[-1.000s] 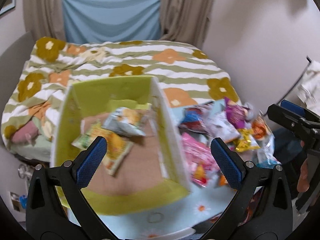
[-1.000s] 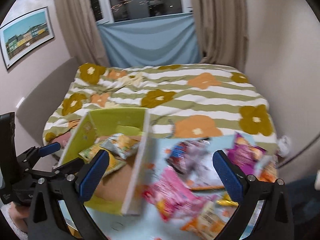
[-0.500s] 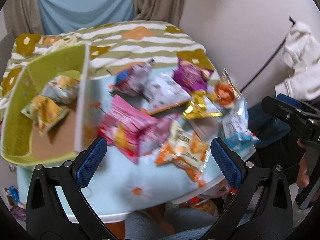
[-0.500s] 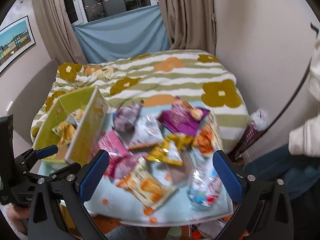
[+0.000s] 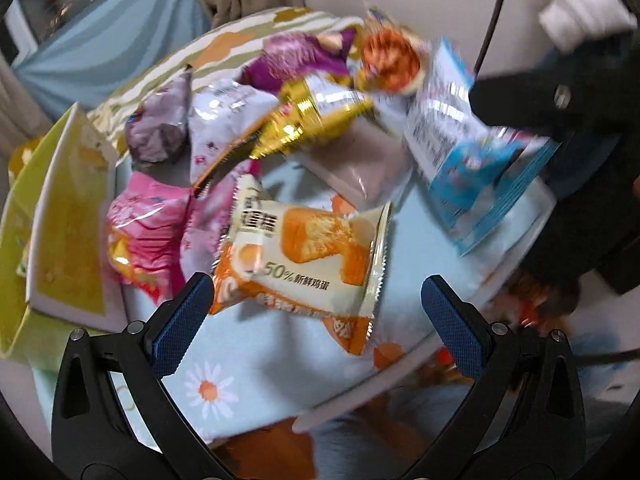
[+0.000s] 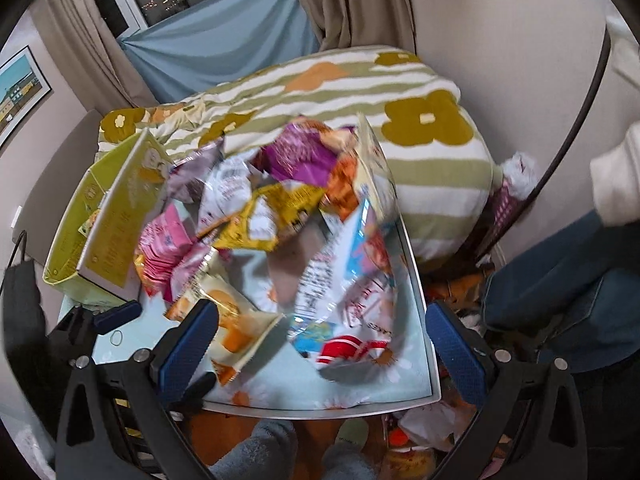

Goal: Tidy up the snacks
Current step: 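Grasp the egg cake pack with the left gripper while the right grasps the blue-white chip bag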

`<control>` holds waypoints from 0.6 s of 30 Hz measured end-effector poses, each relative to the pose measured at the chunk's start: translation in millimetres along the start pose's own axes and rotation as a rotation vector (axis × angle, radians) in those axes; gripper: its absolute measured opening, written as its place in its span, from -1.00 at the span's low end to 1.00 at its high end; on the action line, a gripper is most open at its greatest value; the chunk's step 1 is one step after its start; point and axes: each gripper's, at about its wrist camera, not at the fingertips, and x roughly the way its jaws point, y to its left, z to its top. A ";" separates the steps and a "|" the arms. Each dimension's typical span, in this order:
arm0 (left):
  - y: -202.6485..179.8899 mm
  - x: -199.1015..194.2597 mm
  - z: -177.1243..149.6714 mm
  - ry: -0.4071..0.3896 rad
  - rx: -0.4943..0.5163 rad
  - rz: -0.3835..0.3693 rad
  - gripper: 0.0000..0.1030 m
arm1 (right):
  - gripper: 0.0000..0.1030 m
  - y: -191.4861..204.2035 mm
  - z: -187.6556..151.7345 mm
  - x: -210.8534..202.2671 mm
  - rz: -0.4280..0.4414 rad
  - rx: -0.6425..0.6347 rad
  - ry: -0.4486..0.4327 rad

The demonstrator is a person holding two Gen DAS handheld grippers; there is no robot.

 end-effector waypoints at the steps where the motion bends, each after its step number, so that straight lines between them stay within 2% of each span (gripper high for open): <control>1: -3.1 4.7 0.3 0.002 0.012 0.019 1.00 | 1.00 -3.5 -1.3 4.9 0.004 0.003 0.008; 9: -3.8 36.2 7.3 0.021 0.036 0.083 1.00 | 1.00 -18.0 -1.2 27.6 0.034 0.033 0.016; 18: 3.0 51.2 11.8 0.021 0.045 0.062 1.00 | 0.99 -20.3 -3.3 43.0 0.059 0.033 0.029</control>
